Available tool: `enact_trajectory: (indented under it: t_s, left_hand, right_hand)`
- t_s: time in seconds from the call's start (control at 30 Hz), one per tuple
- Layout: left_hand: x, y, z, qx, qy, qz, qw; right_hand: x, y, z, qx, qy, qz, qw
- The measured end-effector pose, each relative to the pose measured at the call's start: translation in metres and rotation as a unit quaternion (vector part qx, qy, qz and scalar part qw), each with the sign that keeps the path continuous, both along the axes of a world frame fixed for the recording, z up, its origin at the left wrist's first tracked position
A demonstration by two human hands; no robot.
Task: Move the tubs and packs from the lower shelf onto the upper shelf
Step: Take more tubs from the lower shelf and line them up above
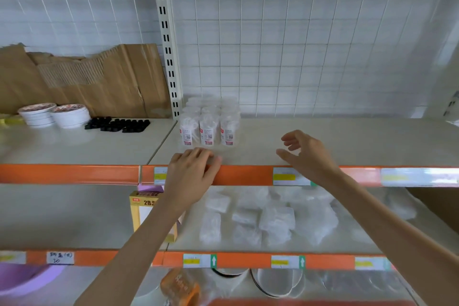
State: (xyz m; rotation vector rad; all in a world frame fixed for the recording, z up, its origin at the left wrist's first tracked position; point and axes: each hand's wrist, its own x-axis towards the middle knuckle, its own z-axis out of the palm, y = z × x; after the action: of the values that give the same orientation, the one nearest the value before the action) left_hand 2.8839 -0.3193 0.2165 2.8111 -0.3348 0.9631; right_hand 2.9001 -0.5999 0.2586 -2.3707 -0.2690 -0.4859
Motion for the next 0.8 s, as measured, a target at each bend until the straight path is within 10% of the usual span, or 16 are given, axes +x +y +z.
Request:
enact_trajectory:
  t_s: [0.37,0.8]
  left_hand:
    - [-0.057,-0.072,-0.032,-0.067,0.025,0.077,0.994]
    - [-0.113,-0.164,-0.117,-0.001,0.191,-0.093,0.977]
  right_hand:
    - [-0.089,-0.098,-0.029,0.031,-0.124,0.028,0.991]
    - [-0.109,-0.139,-0.122,-0.088,0.091,0.022,0.992]
